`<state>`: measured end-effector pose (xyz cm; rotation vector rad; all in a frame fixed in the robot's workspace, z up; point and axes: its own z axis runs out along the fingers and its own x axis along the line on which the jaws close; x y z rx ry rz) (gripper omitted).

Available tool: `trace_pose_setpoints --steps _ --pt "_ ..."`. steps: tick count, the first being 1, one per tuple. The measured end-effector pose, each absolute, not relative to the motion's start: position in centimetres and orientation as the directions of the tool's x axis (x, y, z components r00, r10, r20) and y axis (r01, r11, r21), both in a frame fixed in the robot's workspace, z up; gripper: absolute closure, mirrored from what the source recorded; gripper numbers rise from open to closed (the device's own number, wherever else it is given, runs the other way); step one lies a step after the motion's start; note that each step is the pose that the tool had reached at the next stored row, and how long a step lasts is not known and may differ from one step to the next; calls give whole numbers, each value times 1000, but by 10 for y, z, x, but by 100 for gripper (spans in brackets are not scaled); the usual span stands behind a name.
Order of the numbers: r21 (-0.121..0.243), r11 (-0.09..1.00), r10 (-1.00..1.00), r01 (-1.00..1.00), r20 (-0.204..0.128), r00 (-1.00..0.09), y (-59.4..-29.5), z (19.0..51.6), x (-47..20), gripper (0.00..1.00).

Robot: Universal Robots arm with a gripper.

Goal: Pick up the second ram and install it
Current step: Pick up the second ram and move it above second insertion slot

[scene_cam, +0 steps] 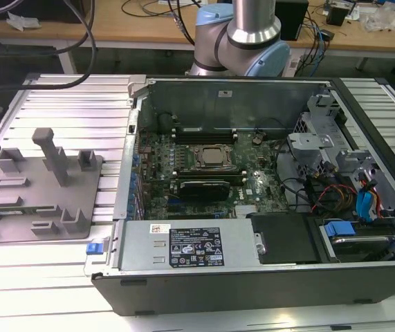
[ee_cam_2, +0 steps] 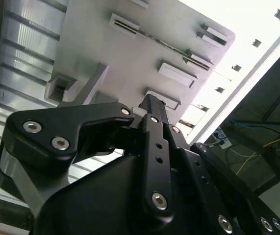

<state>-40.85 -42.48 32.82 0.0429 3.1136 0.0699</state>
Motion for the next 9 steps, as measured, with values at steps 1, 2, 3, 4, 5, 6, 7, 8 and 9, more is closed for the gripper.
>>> trace_pose_setpoints --steps 1,2,3,4,5,6,7,8,9 --pt "45 999 -5 -6 -26 -1000 -425 328 -408 92" --pt "45 998 -41 -42 -26 -999 -425 328 -408 92" --pt "45 996 -74 -75 -26 -997 -425 328 -408 92" --pt "45 991 -124 -125 -26 -992 -425 327 -408 92" --pt "44 986 -158 -159 -26 -987 -425 327 -408 92" --pt "43 980 -194 -195 -26 -981 -425 326 -408 92" --pt "43 976 -213 -214 -26 -977 -425 326 -408 92" --pt "43 970 -237 -238 -26 -971 -425 326 -408 92" --pt "42 964 -262 -262 -26 -965 -425 326 -408 92"
